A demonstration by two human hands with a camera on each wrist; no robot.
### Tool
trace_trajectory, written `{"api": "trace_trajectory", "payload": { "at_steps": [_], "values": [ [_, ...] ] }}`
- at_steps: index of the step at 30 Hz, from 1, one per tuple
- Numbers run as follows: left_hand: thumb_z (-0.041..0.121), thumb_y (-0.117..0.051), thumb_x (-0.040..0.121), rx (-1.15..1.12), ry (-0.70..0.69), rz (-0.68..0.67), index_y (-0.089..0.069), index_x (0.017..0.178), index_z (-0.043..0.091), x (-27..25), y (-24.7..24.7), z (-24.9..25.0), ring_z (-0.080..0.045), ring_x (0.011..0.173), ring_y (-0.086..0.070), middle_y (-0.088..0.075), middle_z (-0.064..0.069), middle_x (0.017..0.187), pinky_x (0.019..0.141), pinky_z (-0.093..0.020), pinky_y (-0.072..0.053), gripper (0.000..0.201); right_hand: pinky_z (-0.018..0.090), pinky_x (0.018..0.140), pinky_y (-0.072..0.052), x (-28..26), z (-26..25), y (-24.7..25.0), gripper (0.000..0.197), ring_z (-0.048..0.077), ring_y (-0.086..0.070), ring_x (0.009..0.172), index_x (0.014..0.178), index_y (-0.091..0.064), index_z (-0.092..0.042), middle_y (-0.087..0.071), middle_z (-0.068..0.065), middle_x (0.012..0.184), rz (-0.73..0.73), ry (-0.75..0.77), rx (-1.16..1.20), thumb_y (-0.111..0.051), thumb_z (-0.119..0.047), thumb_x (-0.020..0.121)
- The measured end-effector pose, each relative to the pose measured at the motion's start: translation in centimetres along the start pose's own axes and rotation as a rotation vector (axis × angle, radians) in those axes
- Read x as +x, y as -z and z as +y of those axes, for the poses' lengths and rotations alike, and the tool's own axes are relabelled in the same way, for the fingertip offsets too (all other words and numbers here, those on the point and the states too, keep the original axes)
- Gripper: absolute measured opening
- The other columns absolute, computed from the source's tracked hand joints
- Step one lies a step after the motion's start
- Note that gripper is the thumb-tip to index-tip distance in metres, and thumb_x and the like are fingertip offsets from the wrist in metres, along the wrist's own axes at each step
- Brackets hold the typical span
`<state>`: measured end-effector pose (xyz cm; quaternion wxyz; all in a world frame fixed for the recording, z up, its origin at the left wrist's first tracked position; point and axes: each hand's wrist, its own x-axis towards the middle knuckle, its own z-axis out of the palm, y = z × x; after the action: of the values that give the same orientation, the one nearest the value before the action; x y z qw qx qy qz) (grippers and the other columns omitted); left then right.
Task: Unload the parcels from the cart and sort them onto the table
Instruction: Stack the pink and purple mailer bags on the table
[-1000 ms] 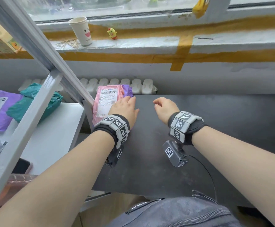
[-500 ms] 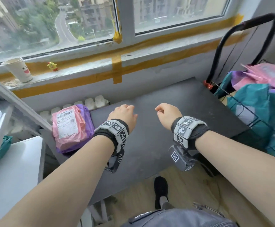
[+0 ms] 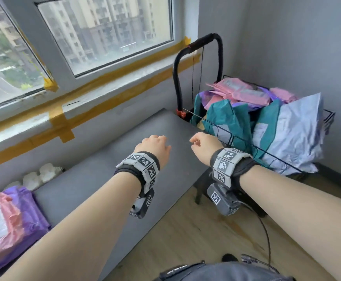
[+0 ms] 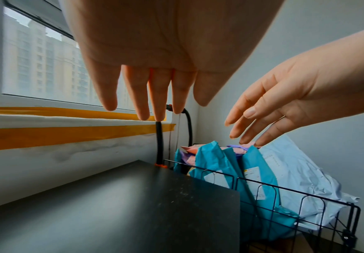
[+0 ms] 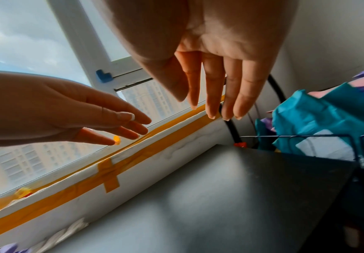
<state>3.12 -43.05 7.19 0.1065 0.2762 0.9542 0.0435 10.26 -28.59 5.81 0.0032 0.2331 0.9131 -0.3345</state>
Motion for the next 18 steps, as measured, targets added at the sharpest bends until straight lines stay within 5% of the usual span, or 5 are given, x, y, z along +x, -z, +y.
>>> {"api": "trace_trajectory", "payload": {
  "at_steps": [7, 11, 18],
  "values": [
    [0.033, -0.035, 0.099, 0.018, -0.12, -0.011, -0.048, 0.131, 0.017, 7.0, -0.6, 11.8, -0.031, 0.122, -0.046, -0.049, -0.008, 0.131, 0.095, -0.041, -0.04, 0.038, 0.031, 0.097, -0.043, 3.9, 10.2, 8.3, 0.029, 0.027, -0.054, 0.115, 0.12, -0.059, -0.013, -0.057, 0.009, 0.128, 0.082, -0.073, -0.037, -0.047, -0.014, 0.093],
    [0.031, -0.036, 0.097, -0.014, -0.167, -0.006, -0.055, 0.114, 0.015, 10.9, -1.0, 17.9, -0.031, 0.11, -0.053, -0.055, -0.009, 0.121, 0.09, -0.043, -0.047, 0.03, 0.03, 0.093, -0.044, 5.9, 15.1, 12.6, 0.029, 0.027, -0.056, 0.112, 0.121, -0.057, -0.012, -0.06, 0.01, 0.124, 0.099, -0.096, -0.043, -0.048, -0.014, 0.093],
    [0.032, -0.037, 0.099, 0.006, -0.241, -0.039, -0.046, 0.135, 0.017, 16.6, -0.5, 25.0, -0.031, 0.121, -0.048, -0.047, -0.01, 0.135, 0.1, -0.044, -0.042, 0.04, 0.03, 0.096, -0.043, 9.3, 20.5, 18.1, 0.031, 0.028, -0.055, 0.115, 0.122, -0.057, -0.01, -0.059, 0.011, 0.125, 0.142, -0.157, -0.039, -0.051, -0.016, 0.093]
  ]
}}
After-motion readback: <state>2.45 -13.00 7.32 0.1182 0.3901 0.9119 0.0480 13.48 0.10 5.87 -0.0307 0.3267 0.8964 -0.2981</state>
